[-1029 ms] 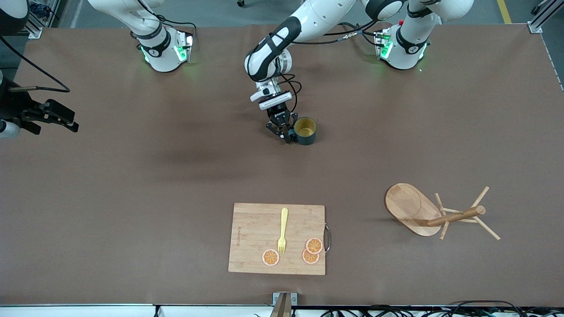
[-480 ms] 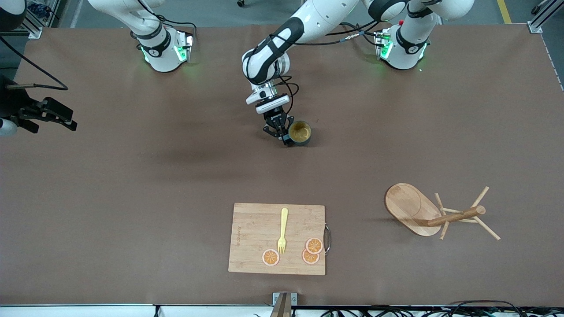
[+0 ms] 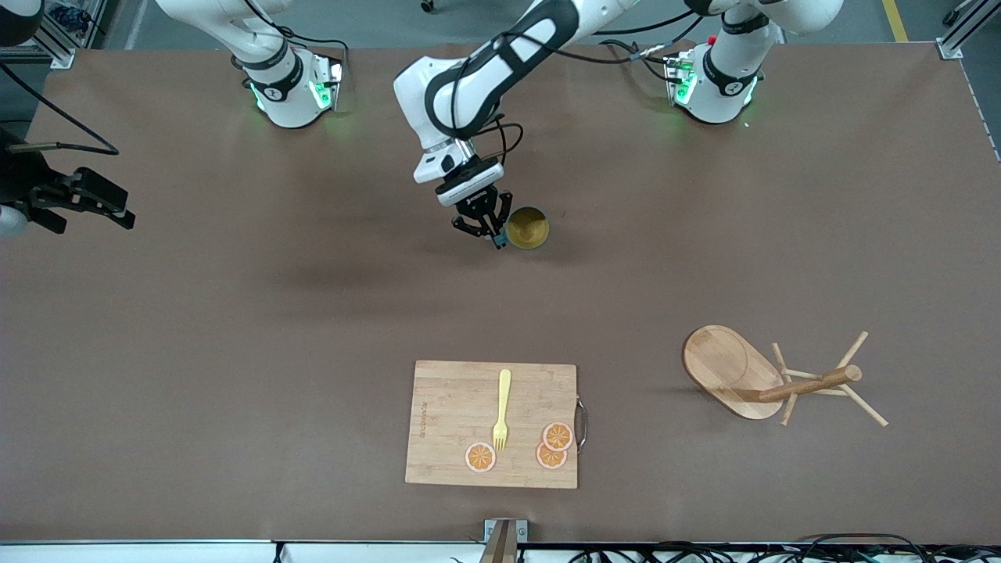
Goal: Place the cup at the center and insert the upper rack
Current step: 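Lift the teal mug by its handle with the left gripper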
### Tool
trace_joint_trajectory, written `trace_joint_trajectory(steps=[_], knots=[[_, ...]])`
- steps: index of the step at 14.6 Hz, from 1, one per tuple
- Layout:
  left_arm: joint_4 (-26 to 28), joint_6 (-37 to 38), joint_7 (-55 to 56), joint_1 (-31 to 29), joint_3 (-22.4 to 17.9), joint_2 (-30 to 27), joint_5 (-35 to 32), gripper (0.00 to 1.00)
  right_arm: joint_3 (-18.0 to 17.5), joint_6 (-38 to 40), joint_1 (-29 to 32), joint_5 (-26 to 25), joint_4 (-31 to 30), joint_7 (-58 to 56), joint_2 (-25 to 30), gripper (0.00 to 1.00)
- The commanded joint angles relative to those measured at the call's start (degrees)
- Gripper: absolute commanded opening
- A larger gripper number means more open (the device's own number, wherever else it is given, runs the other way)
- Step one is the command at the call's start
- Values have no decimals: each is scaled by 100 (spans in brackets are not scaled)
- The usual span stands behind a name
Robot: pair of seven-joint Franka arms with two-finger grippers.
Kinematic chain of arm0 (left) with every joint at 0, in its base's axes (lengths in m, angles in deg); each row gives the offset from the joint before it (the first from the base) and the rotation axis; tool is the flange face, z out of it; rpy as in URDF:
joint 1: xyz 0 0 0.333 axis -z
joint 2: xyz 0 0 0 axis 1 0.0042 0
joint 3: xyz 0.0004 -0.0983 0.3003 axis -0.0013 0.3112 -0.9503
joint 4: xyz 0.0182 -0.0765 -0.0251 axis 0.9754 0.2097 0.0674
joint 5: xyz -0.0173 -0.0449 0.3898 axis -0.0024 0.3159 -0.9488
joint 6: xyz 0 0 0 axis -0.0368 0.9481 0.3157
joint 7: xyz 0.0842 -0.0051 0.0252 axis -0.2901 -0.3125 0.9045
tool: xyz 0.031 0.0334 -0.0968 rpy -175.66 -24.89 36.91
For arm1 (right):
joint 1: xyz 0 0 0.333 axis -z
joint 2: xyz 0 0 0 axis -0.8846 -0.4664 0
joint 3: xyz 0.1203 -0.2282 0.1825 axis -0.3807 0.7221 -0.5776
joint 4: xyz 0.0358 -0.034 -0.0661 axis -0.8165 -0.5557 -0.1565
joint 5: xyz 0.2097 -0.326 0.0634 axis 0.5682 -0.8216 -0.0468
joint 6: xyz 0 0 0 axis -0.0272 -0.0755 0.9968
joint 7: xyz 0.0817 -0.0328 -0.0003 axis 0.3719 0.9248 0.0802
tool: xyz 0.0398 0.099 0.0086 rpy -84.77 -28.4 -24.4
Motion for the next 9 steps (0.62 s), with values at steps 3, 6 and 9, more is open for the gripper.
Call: trace_joint_trajectory(steps=[3, 6, 9], knots=[[91, -229, -1243, -676, 37, -839, 1238, 0, 12, 42, -24, -109, 159, 18, 45, 100], [100, -561, -1805, -1335, 37, -1182, 1932, 0, 21, 33, 29, -118, 212, 9, 10, 100], [100, -721, -2166, -1819, 45, -1350, 2338, 0, 21, 60, 47, -109, 221, 27, -42, 100]])
